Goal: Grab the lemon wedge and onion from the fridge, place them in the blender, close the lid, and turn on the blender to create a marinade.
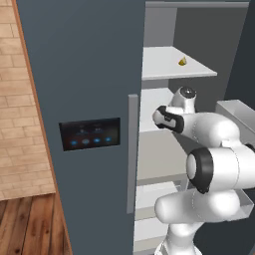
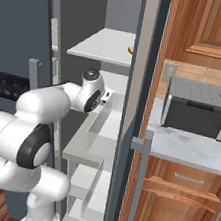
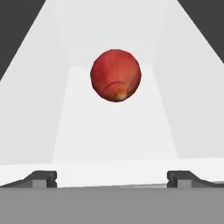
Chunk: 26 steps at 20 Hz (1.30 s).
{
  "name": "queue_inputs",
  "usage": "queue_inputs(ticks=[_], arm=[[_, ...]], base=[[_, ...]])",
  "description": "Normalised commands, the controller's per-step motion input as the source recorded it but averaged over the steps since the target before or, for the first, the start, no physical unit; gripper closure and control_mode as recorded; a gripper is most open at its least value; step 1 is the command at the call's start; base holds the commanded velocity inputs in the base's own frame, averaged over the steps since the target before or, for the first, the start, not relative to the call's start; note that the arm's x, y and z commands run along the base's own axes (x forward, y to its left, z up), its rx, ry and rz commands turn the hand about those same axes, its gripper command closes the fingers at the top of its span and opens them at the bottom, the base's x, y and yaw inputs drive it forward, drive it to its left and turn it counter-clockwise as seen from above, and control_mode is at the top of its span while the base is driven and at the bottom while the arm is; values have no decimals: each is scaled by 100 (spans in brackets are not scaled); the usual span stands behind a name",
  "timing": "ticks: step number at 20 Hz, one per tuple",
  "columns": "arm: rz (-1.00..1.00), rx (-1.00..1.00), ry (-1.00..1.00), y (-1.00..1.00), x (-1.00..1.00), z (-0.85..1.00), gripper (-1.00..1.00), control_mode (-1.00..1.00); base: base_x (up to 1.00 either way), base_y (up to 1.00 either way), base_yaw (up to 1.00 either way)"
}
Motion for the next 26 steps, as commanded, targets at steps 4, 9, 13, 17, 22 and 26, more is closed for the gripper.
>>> queue_inputs(ticks=[4, 9, 13, 17, 22, 26], arm=[[0, 0, 0, -2, 33, -3, -100, -100], [0, 1, 0, -5, 33, -9, -100, -100], [0, 1, 0, -6, 32, -14, -100, -100], [0, 1, 0, -5, 31, -17, -100, -100], [0, 0, 0, -3, 30, -16, -100, -100], [0, 0, 0, 0, 31, -23, -100, -100]], base=[[0, 0, 0], [0, 0, 0], [0, 0, 0], [0, 0, 0], [0, 0, 0], [0, 0, 0]])
